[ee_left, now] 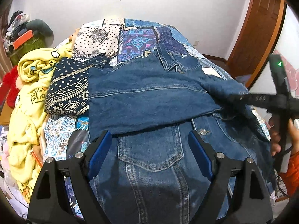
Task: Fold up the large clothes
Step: 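Grasp the other sleeve with the right gripper and fold it across the front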
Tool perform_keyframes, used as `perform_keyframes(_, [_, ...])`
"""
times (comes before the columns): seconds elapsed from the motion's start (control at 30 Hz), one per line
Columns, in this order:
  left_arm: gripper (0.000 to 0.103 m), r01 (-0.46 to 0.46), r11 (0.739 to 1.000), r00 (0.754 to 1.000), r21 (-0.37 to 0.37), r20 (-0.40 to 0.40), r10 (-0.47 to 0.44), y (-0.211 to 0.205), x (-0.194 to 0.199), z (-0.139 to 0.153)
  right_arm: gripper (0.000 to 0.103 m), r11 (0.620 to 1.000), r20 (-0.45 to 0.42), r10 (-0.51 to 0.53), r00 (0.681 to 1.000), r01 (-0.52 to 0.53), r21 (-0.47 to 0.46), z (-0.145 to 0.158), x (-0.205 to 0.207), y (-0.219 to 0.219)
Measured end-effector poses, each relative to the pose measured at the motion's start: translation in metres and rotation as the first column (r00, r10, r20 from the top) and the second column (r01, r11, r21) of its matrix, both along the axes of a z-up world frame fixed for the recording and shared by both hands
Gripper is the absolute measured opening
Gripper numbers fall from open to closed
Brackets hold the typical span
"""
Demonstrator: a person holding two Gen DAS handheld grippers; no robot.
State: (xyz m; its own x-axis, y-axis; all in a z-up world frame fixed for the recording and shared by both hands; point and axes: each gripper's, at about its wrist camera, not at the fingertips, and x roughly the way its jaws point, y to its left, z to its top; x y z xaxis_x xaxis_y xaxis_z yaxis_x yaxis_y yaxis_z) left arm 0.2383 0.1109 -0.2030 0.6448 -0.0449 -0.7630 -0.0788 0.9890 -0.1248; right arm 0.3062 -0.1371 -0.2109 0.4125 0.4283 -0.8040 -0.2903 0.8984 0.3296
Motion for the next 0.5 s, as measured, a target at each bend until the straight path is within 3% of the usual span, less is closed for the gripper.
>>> perform_keyframes(0.2, [0.083,0.000,1.000,1.000,0.023,-0.018,0.001,-0.005,0.001,-0.002,0.010,0.999,-0.093,0.008,0.996,-0.013,-0.050,-0.017,-0.013,-0.005])
perform_keyframes(0.27, [0.083,0.008,1.000,1.000,0.023,-0.019,-0.007,-0.009,0.003,-0.001,0.025,0.998,-0.170,0.018,0.985,-0.028,-0.053,-0.021,-0.011,-0.001])
perform_keyframes(0.33, [0.083,0.022,0.999,1.000,0.029,-0.019,-0.021,-0.015,0.006,0.002,0.054,0.998,-0.224,0.045,0.973,-0.053,-0.028,-0.025,-0.013,-0.003])
perform_keyframes(0.4, [0.083,0.044,0.998,0.999,0.047,-0.020,-0.043,-0.026,0.011,0.005,0.061,0.998,-0.199,0.059,0.978,-0.065,-0.025,-0.019,-0.022,-0.008])
perform_keyframes(0.5, [0.083,0.087,0.993,0.996,0.076,-0.019,-0.086,-0.044,0.020,0.011,0.064,0.990,-0.106,0.082,0.991,-0.093,-0.107,-0.003,-0.034,-0.015])
